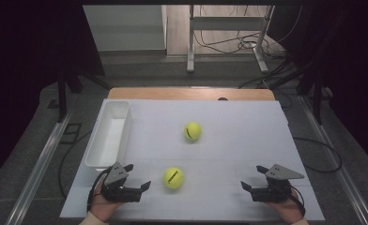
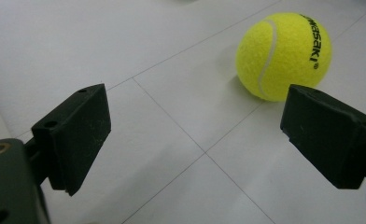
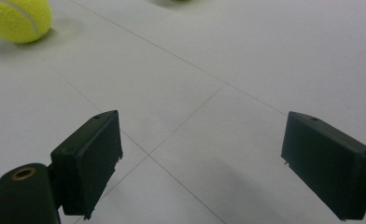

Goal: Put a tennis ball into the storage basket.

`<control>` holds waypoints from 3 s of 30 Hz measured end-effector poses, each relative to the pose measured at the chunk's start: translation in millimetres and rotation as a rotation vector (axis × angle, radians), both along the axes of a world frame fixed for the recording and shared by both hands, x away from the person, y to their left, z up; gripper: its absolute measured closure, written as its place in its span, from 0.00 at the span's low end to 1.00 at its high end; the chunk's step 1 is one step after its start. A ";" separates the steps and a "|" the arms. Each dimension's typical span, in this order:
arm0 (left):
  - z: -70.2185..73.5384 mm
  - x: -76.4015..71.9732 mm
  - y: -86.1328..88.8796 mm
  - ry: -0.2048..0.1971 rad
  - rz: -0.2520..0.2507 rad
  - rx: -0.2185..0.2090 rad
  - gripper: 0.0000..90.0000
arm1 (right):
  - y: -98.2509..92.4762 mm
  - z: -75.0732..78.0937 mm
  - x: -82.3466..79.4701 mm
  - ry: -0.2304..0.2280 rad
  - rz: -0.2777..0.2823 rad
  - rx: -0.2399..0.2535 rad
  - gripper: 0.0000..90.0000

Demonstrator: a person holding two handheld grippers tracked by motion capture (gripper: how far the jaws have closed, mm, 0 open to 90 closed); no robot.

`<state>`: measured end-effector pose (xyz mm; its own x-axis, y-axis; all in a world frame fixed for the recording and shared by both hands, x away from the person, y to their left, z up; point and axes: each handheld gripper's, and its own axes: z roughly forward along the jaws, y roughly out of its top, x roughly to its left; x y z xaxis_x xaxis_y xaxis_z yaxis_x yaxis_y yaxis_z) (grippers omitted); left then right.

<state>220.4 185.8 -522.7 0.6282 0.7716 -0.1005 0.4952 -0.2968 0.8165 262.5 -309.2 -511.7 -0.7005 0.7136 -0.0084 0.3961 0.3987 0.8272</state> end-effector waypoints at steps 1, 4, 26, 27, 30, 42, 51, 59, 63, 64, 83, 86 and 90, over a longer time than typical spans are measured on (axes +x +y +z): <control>0.5 -0.1 -0.2 -0.001 -0.002 -0.001 0.10 | 0.0 0.0 0.0 0.000 0.000 -0.001 0.14; 1.9 -0.1 -0.6 -0.005 -0.001 -0.002 0.10 | 0.0 0.0 0.0 0.000 -0.001 -0.001 0.14; 16.7 5.2 -11.1 0.017 -0.035 -0.007 0.10 | -0.4 -0.7 0.5 0.006 -0.003 -0.004 0.14; 17.5 5.5 -11.7 0.019 -0.039 -0.011 0.10 | -0.4 -0.7 0.5 0.006 -0.003 -0.004 0.14; 20.2 6.6 -13.7 0.024 -0.053 -0.019 0.10 | -0.5 -0.8 0.6 0.007 -0.003 -0.004 0.14; 33.9 9.4 -35.2 0.011 -0.091 -0.009 0.10 | -0.9 -0.4 0.5 0.009 -0.001 -0.002 0.14; 35.1 13.3 -45.1 0.036 -0.122 -0.020 0.10 | -0.8 -0.5 0.6 0.009 0.000 -0.003 0.14; 35.5 20.3 -59.2 0.049 -0.149 -0.002 0.10 | -0.7 -0.7 0.7 0.012 0.002 -0.003 0.14; 34.5 24.1 -65.1 0.058 -0.159 0.007 0.10 | -0.6 -0.7 0.8 0.014 0.001 -0.004 0.14; 34.2 25.2 -66.8 0.061 -0.162 0.009 0.10 | -0.5 -0.8 0.8 0.014 0.001 -0.004 0.14; 23.7 41.3 -93.4 0.120 -0.189 0.061 0.09 | -0.3 -2.1 1.6 0.022 -0.003 -0.008 0.14; 22.2 42.6 -98.0 0.125 -0.197 0.079 0.09 | -0.5 -2.0 1.5 0.022 -0.004 -0.007 0.14; 19.6 43.5 -99.4 0.134 -0.193 0.093 0.08 | -0.8 -2.3 1.7 0.024 -0.003 -0.008 0.14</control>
